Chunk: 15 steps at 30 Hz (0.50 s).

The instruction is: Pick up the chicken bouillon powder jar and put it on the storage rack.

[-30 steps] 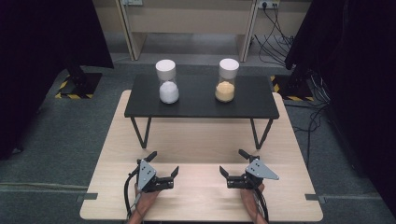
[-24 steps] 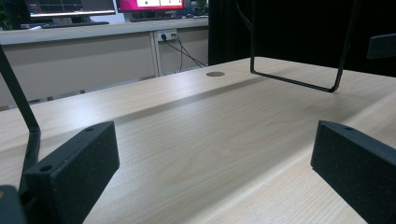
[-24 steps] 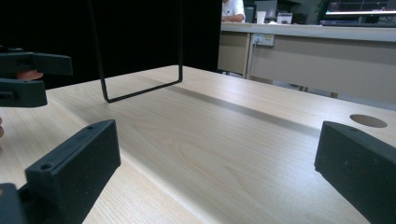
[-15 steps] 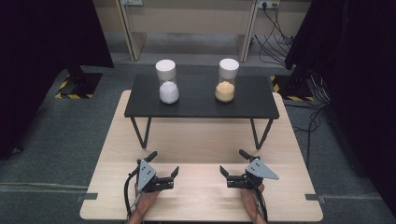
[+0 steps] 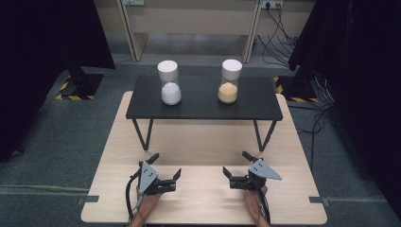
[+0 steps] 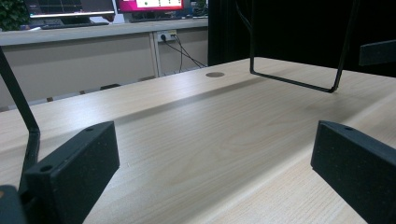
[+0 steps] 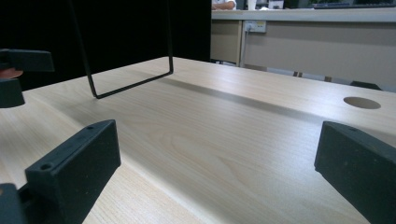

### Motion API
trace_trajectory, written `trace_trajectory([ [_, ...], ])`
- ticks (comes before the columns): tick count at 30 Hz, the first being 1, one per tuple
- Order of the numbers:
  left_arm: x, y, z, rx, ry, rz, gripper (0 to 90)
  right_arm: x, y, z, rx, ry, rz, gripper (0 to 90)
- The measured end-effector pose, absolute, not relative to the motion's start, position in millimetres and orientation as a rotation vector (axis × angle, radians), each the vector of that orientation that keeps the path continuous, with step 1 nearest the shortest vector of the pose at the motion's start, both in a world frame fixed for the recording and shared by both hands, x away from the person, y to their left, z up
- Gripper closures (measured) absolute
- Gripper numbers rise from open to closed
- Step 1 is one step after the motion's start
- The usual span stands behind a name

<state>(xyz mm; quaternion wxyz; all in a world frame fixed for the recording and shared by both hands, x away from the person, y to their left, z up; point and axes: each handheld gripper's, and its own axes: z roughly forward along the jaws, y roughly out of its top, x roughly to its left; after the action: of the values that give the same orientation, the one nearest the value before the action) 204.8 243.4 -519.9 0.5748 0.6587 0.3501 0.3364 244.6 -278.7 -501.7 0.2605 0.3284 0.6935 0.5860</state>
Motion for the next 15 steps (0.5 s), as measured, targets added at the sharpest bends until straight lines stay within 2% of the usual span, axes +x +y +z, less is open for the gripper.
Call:
trace_trajectory([
  [15,204.5,243.1,-519.7,1.549,0.811,0.789,0.3,245.9,-276.4,-499.9,0.926,1.88,1.571,0.2],
])
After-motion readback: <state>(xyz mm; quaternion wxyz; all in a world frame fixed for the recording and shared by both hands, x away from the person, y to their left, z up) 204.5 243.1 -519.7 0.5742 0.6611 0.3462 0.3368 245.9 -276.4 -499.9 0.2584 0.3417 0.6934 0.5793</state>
